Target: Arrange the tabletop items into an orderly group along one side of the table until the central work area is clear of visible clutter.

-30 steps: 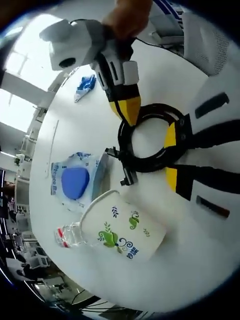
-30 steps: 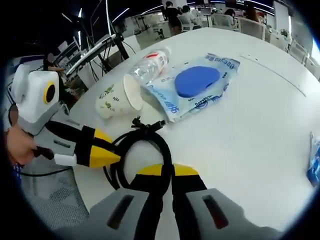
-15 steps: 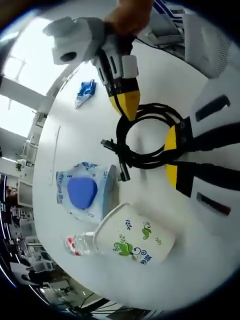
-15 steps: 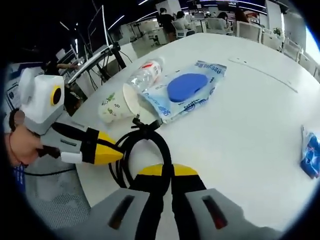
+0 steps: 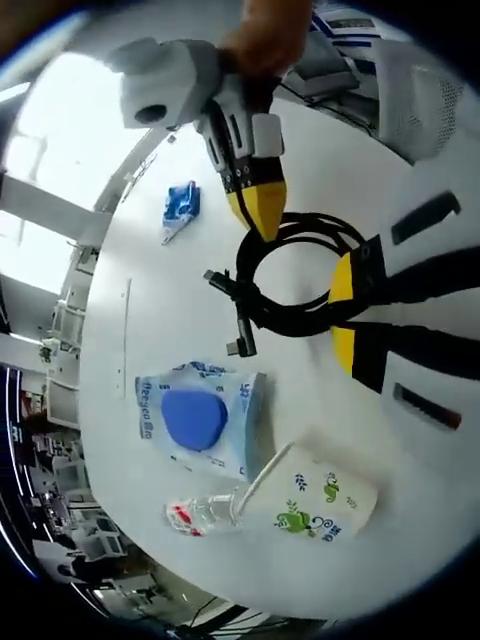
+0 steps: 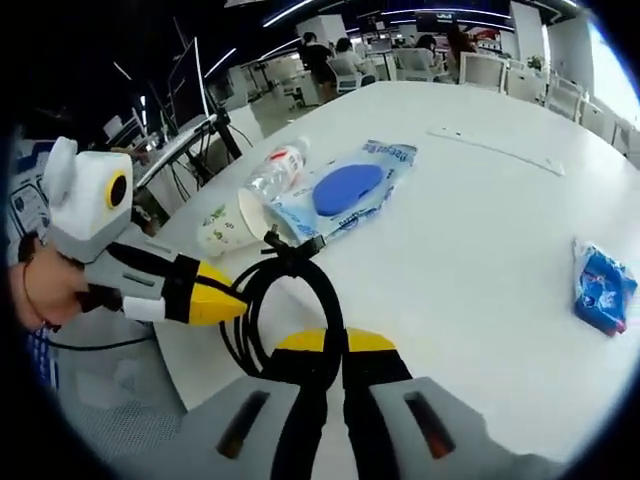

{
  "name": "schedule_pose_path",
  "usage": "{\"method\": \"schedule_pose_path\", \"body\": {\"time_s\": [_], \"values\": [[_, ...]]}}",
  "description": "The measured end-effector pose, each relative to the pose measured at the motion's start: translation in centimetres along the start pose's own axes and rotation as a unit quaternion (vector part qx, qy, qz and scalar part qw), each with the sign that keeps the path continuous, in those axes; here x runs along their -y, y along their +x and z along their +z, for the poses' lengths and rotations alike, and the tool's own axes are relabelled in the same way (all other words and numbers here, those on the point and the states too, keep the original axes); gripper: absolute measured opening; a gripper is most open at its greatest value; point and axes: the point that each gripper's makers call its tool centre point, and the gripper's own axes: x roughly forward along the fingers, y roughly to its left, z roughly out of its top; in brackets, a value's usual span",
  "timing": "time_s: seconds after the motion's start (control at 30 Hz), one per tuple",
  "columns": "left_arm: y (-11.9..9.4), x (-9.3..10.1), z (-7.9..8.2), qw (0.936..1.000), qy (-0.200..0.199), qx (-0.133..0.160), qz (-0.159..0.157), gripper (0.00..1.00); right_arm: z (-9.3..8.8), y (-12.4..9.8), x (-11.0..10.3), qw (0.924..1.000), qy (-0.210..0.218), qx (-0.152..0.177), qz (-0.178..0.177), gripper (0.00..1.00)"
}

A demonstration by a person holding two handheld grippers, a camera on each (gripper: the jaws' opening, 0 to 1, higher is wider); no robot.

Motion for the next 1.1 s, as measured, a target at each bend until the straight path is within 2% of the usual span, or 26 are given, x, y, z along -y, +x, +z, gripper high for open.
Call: {"method": "schedule_pose_path", "body": {"time_s": [0.2,0.63,1.1], "values": [[0.2,1.5,1.6,0.9997,0.019,0.005,-0.014,0.02,0.5,-1.9,1.1,0.9997,0.008,0.018,-0.012,0.01],[1.5,5.3,4.1,0.9971,0.06,0.0,-0.047,0.02,0.3,-5.3,4.1,0.9974,0.038,0.045,-0.042,0.01],[4.5,11.2,5.9,0.9905,0.095,-0.015,-0.098,0.02,-1.7,-9.8,8.9,0.991,0.078,0.065,-0.088,0.01]]}}
